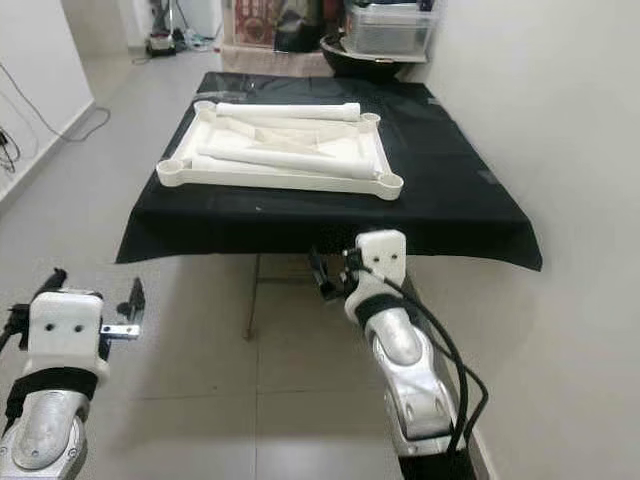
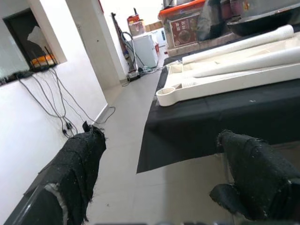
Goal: Building children table
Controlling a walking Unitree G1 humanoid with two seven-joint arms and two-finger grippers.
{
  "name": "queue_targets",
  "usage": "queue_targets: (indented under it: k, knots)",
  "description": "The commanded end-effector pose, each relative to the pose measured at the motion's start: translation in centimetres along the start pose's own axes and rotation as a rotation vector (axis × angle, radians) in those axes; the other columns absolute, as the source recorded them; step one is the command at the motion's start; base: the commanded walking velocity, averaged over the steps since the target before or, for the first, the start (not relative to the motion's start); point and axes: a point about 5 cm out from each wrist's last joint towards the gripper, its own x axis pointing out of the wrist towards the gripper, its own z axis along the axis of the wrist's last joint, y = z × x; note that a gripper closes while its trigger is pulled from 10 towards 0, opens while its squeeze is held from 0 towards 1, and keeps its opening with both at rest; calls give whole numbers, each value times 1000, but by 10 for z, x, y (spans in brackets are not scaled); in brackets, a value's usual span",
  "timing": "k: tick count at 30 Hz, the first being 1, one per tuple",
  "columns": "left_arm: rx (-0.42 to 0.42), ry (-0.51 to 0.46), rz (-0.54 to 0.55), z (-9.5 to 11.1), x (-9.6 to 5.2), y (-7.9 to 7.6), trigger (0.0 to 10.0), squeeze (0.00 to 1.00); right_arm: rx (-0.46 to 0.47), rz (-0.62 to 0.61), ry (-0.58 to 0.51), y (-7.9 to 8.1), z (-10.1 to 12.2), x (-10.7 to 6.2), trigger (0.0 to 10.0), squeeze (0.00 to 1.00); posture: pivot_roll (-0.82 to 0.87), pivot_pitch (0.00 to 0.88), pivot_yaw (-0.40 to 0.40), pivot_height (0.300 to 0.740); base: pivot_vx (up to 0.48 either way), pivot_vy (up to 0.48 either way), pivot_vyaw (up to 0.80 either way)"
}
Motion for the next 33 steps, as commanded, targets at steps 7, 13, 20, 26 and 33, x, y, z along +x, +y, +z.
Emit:
queue_targets:
  k: [7,13,20,26,33]
  knots:
    - [-92,-40,-27,7,6,3,10000,0,46,54,-41,9,4,8,10000,0,124,0,-85,740,269,0,0]
    - [-86,-58,-44,7,8,-3,10000,0,43,76,-40,13,1,9,10000,0,121,0,-84,740,480,0,0]
    - [-93,-82,-54,9,12,-4,10000,0,44,85,-26,13,-1,13,10000,0,112,0,-78,740,480,0,0]
    - [-95,-86,-59,10,13,-4,10000,0,54,92,-25,14,-1,14,10000,0,109,0,-80,740,480,0,0]
    - [-98,-96,-59,10,14,-8,10000,0,48,99,-26,11,0,18,10000,0,106,0,-85,740,480,0,0]
